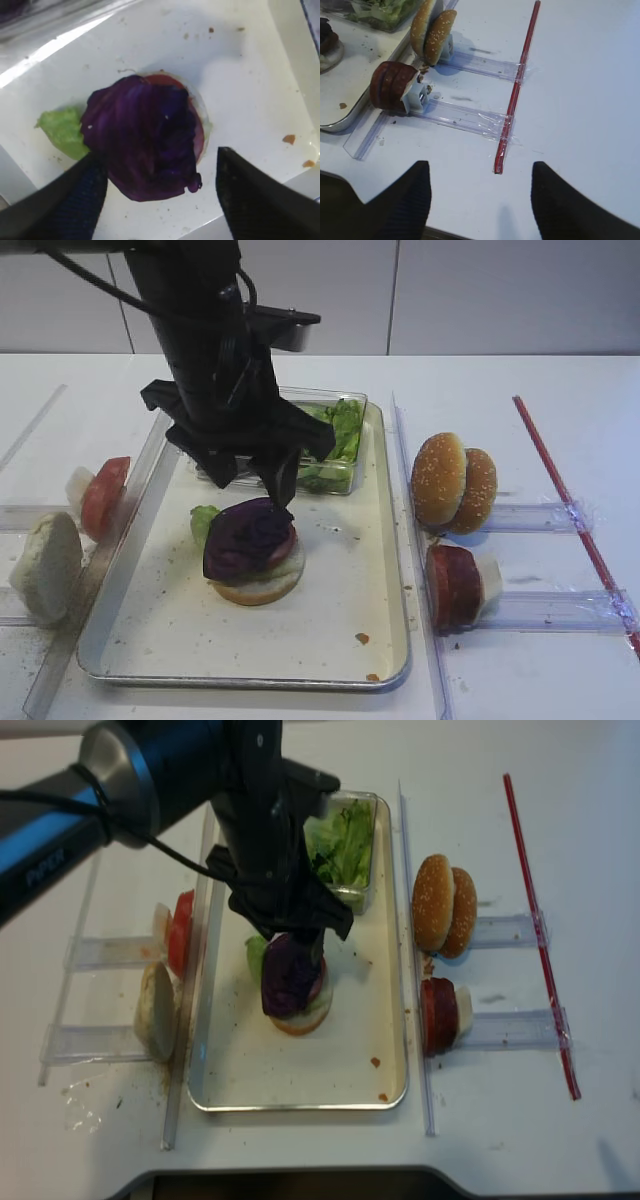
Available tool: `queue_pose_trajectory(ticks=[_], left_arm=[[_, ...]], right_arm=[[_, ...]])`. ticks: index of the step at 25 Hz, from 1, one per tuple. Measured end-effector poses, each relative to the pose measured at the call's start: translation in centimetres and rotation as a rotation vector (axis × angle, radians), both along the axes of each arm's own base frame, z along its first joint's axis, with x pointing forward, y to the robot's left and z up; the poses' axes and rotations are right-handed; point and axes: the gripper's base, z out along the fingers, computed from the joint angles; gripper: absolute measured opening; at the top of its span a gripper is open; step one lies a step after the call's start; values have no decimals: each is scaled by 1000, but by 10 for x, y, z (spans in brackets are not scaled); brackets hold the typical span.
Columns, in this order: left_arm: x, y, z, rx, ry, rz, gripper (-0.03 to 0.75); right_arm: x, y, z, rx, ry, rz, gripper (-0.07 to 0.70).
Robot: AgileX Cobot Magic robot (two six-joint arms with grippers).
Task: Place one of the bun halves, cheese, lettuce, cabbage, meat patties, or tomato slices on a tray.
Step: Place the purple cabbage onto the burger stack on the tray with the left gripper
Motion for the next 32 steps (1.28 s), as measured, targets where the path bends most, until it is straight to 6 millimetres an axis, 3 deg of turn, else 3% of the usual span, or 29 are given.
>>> queue_pose_trajectory(ticks=[11,15,21,32], left_arm=[[4,0,8,-5,-29,33,445],[11,11,8,-5,-29,70,445],[25,48,23,-2,-76,168,445],[40,138,54,20,-174,379,445]], right_arm=[[0,0,0,0,0,0,455],[0,0,0,0,0,0,455],[0,0,0,0,0,0,455],[0,0,0,0,0,0,455]])
